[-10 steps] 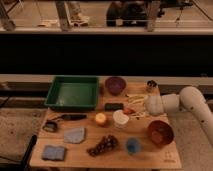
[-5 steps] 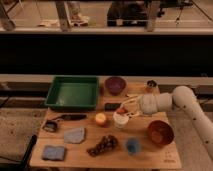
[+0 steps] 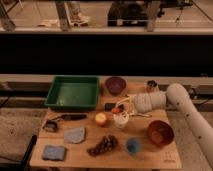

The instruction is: Place pepper in paper cup

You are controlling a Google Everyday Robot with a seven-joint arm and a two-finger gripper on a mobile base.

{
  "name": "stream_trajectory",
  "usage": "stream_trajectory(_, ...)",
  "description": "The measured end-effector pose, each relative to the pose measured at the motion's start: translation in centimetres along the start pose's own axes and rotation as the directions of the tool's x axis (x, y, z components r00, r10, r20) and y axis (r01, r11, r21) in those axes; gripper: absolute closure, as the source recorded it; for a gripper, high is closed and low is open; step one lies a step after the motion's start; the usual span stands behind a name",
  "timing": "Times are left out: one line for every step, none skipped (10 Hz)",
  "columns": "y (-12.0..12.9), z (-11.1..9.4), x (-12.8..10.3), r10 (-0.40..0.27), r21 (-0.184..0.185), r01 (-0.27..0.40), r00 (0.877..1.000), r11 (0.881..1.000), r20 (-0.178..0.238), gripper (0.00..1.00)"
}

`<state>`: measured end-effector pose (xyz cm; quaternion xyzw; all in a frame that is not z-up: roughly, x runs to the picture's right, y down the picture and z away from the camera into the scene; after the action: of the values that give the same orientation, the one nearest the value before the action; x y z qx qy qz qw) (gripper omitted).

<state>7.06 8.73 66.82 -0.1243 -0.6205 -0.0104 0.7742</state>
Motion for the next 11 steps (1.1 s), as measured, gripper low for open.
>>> stream_trajectory(0.2,0.4,0.4,0.013,-0.009,-0.013,1.000,1.000,0.022,1.00)
stream_trajectory(0.3,0.7,0.8,0.025,-0.010,-0.025,0.999,1.000,0.033,1.00)
stream_trajectory(0.3,0.9,1.2,0.041,-0.014,-0.040,0.998,0.999,0.046,1.00)
stream_trajectory(0.5,1.0,1.7,0.054,-0.016,-0.054,0.997,0.998,0.053,1.00)
stream_trajectory(0.6,1.0,2.1,0.064,-0.018,-0.063,0.996,0.998,0.056,1.00)
stream_trajectory(0.6,1.1,2.5,0.068,-0.024,-0.067,0.996,0.997,0.051,1.00)
stream_trajectory(0.6,1.1,2.8,0.066,-0.030,-0.064,0.997,0.997,0.038,1.00)
stream_trajectory(0.6,0.8,3.1,0.064,-0.031,-0.064,0.998,0.997,0.022,1.00)
stream_trajectory(0.6,0.4,3.4,0.065,-0.028,-0.065,0.998,0.997,0.006,1.00)
stream_trajectory(0.7,0.3,3.7,0.067,-0.028,-0.067,0.998,0.997,-0.001,1.00)
stream_trajectory(0.6,0.3,4.1,0.070,-0.029,-0.070,0.997,0.997,-0.008,1.00)
